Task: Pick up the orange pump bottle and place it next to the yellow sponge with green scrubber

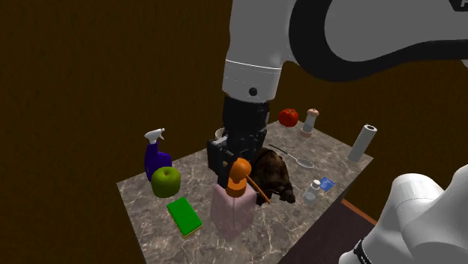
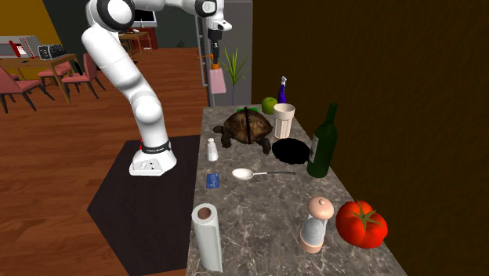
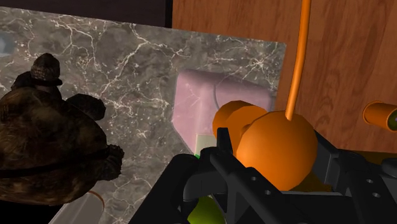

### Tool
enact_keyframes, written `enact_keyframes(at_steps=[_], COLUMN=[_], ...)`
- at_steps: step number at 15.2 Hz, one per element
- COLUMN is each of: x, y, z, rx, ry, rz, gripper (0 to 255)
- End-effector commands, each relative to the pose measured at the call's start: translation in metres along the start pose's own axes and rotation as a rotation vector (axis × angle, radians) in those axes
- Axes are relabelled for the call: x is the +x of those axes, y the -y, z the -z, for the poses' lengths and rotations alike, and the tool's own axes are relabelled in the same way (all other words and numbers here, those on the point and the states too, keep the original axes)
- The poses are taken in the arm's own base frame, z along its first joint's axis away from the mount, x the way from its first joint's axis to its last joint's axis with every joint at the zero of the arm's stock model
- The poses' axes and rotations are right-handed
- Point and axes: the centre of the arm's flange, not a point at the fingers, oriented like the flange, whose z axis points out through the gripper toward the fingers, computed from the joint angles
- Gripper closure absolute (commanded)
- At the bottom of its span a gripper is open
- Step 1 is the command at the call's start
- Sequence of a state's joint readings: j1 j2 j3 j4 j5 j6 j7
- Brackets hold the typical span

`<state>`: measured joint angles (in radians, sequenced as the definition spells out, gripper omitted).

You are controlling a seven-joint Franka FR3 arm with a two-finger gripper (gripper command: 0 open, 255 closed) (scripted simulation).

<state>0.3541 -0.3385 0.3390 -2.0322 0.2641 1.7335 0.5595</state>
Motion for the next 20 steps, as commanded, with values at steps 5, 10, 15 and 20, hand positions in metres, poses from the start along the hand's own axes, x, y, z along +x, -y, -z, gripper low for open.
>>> enact_keyframes(at_steps=[5,10,15,20], x=[0.001,0.003,0.004,0.006], y=[-0.005,-0.009,-0.013,-0.016], z=[-0.031,-0.057,-0.083,-0.109], rx=[0.0,0.0,0.0,0.0], ry=[-0.001,-0.001,-0.001,-0.001], rz=[0.0,0.0,0.0,0.0], gripper=[255,255,255,255])
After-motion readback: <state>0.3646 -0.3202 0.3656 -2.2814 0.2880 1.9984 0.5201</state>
